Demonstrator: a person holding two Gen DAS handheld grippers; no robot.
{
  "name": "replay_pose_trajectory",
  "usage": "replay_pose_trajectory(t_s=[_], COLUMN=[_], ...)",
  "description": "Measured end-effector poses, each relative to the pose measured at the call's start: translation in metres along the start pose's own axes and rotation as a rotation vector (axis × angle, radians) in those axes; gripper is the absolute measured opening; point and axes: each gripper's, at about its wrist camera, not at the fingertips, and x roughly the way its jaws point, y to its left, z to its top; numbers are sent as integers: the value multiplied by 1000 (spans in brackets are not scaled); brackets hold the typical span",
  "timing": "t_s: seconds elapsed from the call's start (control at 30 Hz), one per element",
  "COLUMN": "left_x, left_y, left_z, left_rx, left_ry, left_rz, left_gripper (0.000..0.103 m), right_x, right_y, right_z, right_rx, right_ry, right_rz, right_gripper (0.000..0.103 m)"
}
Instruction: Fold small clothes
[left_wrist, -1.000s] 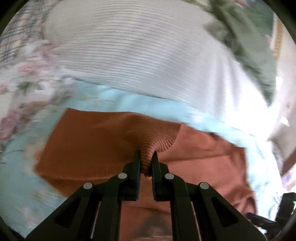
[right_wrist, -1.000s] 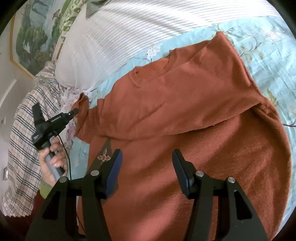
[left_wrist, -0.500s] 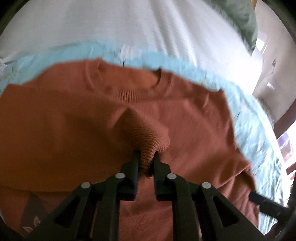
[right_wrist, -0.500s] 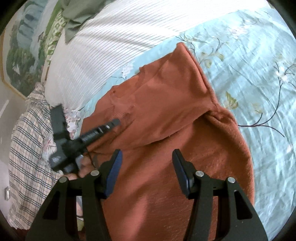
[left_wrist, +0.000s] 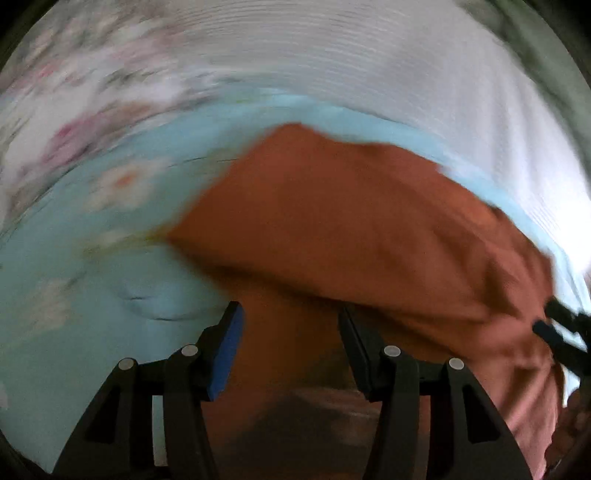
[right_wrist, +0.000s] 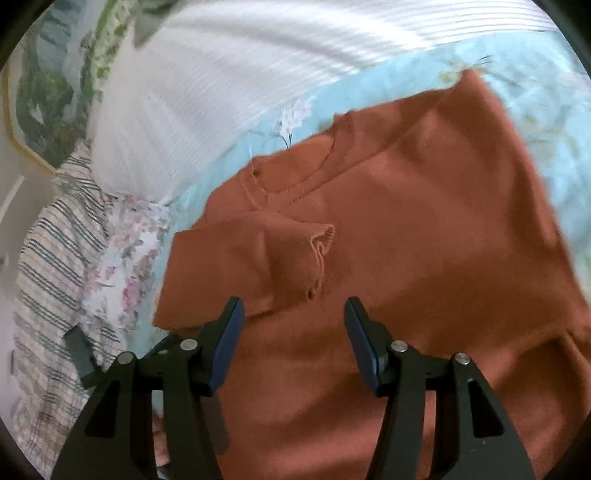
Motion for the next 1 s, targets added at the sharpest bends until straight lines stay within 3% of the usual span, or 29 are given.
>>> replay_pose_trajectory(t_s=[0.1,0.17,0.2,0.23,0.27,0.4,0.53,0.77,0.9,1.0], left_x=[12,20,22,26,29,40,37,29,18,25], left_y=[35,46,46,44,39,32,28,9,23,28], left_z=[9,15,17,20,22,29,23,13,13,11], left_rx=[-88,-113,-113,-103,-86,-55,-16,96,30,17], left_ry=[18,26,24,19,13,9,-10,-34,-80,-26], left_rz=[34,8,7,17,30,60,72,98,86,63], left_gripper=[54,57,57,57,57,54,54,50,47,47], right_x=[30,46,52,56,56,3,-56,-62,-70,-91], right_y=[0,1,4,6,9,25,-5,-71,-60,-42], right_z=[11,16,18,19,21,26,28,10,9,10], right_rx=[5,4,-12,-20,-20,-87,-50,40,17,-26], right_ry=[20,33,36,50,54,-79,-215,-160,-195,-272], right_rz=[-37,-38,-37,-28,-8,32,-58,-192,-145,-147], right_gripper=[58,57,41,10,10,9,9,9,8,8])
